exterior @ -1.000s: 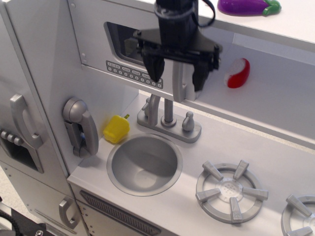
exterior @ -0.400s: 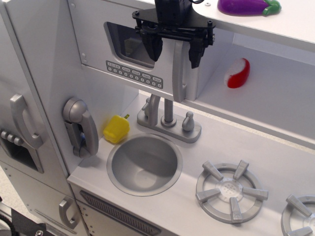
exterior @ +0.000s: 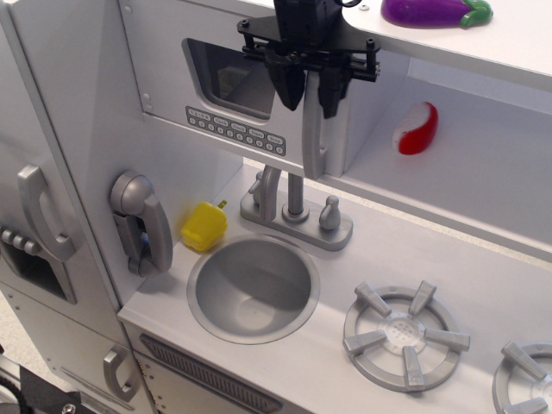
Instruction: Open microwave
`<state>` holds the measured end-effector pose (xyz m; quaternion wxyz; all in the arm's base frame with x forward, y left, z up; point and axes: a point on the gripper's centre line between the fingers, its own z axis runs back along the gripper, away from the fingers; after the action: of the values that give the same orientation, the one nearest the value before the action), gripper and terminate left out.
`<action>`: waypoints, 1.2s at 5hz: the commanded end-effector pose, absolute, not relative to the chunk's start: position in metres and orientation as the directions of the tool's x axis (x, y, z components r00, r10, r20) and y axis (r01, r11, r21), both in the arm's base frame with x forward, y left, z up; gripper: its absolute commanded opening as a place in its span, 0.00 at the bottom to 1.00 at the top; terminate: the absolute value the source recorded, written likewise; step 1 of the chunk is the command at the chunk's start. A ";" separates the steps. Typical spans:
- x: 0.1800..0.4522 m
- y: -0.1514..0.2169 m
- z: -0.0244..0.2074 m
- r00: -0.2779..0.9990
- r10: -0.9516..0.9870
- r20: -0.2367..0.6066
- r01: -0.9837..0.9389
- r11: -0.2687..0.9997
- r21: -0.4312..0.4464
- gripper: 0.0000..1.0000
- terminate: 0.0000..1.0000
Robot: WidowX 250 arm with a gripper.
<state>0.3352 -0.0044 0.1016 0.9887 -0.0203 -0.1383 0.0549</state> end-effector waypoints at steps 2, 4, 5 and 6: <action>0.301 0.006 0.104 0.950 0.077 0.304 -0.073 0.997 -0.025 0.00 0.00; 0.246 0.016 0.126 0.993 0.011 0.117 -0.011 1.000 0.002 1.00 0.00; 0.224 0.002 0.128 0.998 -0.026 0.051 0.022 0.997 0.076 1.00 0.00; 0.209 -0.034 0.115 0.996 -0.088 -0.014 0.088 0.995 0.036 1.00 0.00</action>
<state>0.2045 -0.0368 0.1064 0.9989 0.0157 0.0169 -0.0413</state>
